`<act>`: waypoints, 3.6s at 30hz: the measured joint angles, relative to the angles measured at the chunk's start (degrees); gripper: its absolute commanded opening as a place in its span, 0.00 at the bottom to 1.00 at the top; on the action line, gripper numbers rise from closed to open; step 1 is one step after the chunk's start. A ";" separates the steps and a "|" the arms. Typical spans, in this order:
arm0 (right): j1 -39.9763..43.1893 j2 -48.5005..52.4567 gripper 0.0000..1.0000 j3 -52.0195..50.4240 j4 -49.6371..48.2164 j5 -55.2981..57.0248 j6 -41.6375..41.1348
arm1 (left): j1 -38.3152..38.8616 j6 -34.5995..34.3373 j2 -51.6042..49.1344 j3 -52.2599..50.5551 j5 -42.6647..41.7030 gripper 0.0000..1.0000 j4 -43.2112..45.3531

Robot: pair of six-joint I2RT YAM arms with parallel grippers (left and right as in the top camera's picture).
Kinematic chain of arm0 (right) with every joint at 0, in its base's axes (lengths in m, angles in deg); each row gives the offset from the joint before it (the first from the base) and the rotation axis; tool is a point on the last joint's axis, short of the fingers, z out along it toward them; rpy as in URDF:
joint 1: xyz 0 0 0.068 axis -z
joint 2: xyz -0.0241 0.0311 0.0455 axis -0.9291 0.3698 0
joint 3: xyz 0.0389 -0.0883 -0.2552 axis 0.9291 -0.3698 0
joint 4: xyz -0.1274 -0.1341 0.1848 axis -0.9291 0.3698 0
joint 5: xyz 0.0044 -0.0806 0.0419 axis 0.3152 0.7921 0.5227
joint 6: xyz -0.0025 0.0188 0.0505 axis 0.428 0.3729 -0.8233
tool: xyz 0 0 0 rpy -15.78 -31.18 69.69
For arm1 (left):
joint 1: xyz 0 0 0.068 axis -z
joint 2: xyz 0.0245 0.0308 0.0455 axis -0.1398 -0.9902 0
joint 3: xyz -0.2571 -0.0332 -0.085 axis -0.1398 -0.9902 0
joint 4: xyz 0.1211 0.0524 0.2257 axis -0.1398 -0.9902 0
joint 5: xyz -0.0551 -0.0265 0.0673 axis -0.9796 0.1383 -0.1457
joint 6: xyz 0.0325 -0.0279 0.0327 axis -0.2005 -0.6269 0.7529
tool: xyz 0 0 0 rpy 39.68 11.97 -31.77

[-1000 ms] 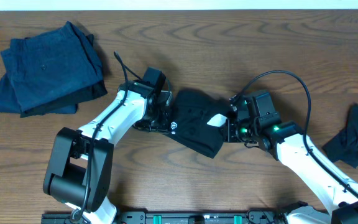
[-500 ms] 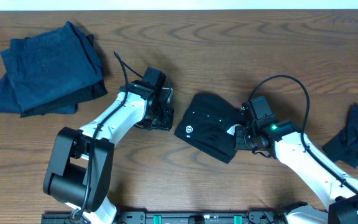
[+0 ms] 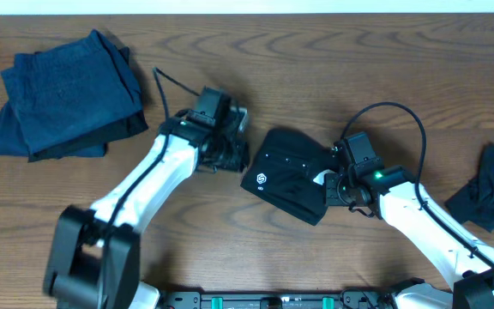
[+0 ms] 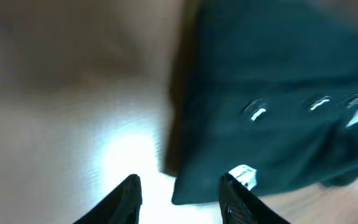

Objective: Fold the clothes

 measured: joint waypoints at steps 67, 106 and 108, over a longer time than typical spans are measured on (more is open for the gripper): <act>8.02 -0.57 0.57 -3.32 -5.77 -4.52 9.88 | 10.93 -0.02 -14.64 1.51 4.50 0.38 6.95; 14.95 -2.58 0.01 -0.68 -0.13 -3.69 13.60 | 10.95 -0.02 -14.64 1.51 4.39 0.38 6.82; 15.72 -2.69 0.01 -0.57 -0.22 -2.89 13.66 | 11.13 -0.02 -14.64 1.51 4.15 0.38 6.71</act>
